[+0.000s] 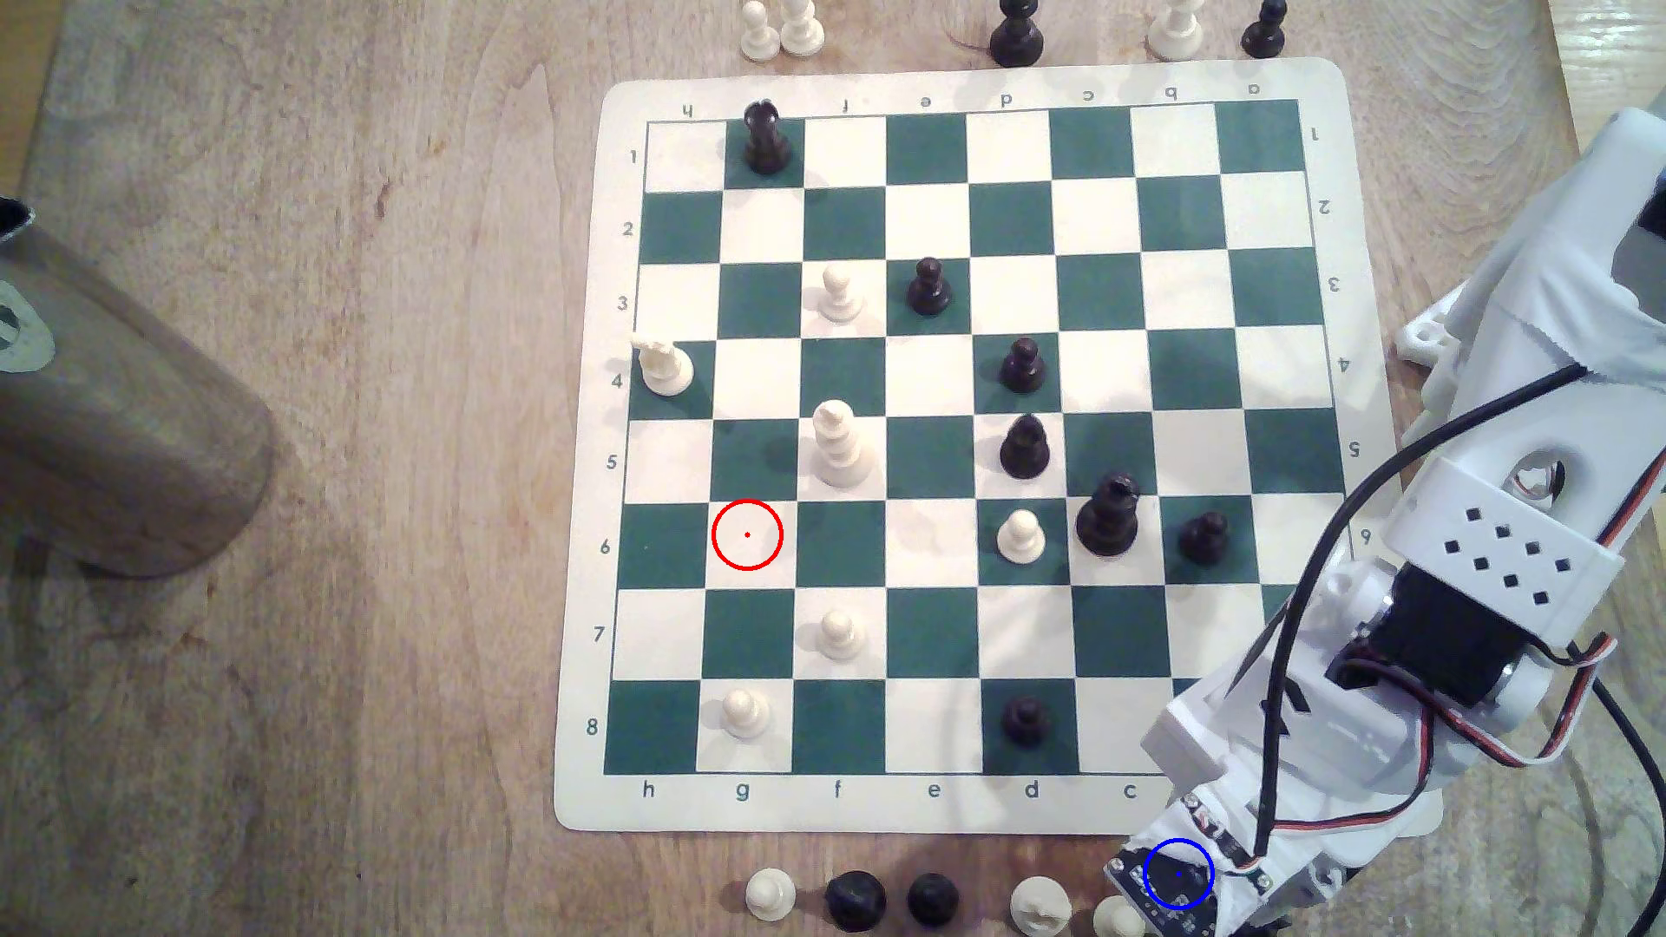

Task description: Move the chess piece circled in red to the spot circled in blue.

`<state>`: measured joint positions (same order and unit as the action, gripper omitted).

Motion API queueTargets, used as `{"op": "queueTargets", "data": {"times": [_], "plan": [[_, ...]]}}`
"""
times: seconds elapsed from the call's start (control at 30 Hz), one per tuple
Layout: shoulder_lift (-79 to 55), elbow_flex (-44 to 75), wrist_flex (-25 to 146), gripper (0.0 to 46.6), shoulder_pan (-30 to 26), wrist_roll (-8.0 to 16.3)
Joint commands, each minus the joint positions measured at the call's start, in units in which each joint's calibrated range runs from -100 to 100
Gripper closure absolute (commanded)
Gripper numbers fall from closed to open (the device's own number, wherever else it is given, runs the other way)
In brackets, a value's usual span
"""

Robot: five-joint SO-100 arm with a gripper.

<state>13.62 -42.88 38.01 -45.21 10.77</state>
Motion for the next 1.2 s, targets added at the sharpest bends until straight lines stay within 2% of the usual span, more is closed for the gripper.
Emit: {"op": "queueTargets", "data": {"times": [0.0, 0.47, 0.53, 0.7, 0.83, 1.17], "plan": [[-0.12, 2.27, -1.40, 46.3, 0.58, -0.10], [-1.14, 3.08, -1.89, 46.1, 1.99, -0.29], [-1.31, 3.35, -1.81, 39.0, 1.99, 0.05], [-0.54, 2.99, -1.89, 27.3, 1.99, 0.54], [0.82, 2.18, -1.64, 24.6, 1.99, 0.54], [6.50, 2.45, 1.06, 25.3, 3.48, 0.49]]}}
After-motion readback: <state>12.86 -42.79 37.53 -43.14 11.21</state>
